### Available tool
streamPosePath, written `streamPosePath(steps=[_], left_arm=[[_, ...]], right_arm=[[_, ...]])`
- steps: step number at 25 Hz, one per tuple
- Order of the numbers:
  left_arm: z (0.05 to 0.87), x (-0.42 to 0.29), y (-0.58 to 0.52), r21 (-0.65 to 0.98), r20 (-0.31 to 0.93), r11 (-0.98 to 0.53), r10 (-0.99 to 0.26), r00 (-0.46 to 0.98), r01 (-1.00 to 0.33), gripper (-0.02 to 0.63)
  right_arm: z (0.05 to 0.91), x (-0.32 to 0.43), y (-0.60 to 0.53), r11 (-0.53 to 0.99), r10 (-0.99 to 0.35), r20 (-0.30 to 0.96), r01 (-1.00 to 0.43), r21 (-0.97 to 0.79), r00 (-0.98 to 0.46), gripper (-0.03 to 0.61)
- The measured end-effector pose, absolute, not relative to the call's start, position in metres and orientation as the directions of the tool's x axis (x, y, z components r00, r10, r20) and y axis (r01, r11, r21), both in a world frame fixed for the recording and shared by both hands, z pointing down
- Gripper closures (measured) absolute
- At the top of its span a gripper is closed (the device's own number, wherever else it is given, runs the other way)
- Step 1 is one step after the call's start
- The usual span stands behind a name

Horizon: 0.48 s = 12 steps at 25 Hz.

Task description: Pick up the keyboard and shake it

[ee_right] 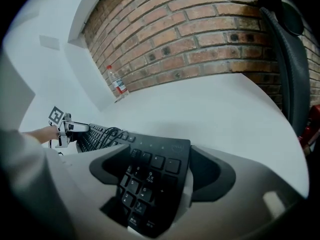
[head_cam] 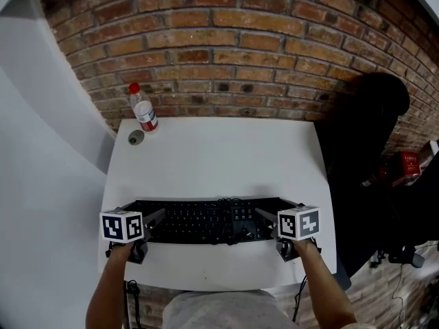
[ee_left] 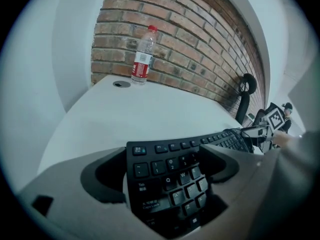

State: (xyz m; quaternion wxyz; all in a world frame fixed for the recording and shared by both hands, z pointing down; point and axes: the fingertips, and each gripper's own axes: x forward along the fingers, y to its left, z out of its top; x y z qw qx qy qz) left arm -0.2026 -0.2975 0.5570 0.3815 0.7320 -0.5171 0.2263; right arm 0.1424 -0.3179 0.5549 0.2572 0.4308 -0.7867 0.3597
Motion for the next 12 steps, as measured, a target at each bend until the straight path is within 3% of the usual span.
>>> streamPosePath(steps=[12], left_arm=[[0.532,-0.209,-0.295,0.292,0.695,-0.19,-0.631,0.345,-0.937,0.206]], right_arm=[[0.531,0.14,-0.323,0.407,-0.551,0.684,-0.869,-0.281,-0.479,0.198]])
